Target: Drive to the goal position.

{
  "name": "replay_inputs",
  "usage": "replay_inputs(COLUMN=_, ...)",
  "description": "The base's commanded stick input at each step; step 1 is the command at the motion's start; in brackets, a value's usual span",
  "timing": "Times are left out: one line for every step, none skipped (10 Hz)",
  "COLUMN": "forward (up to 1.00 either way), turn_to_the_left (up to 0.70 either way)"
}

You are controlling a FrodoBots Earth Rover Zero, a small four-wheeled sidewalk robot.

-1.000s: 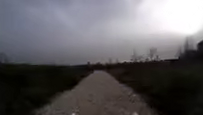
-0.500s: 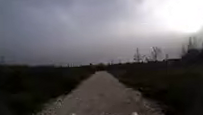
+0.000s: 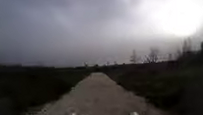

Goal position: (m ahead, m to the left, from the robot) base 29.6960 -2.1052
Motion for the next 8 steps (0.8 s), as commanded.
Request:
replay_inputs(forward=0.70, turn_to_the_left=0.00)
replay_inputs(forward=0.70, turn_to_the_left=0.00)
replay_inputs(forward=0.70, turn_to_the_left=0.00)
replay_inputs(forward=0.70, turn_to_the_left=0.00)
replay_inputs(forward=0.70, turn_to_the_left=0.00)
replay_inputs(forward=0.70, turn_to_the_left=0.00)
replay_inputs(forward=0.70, turn_to_the_left=0.00)
replay_inputs(forward=0.70, turn_to_the_left=0.00)
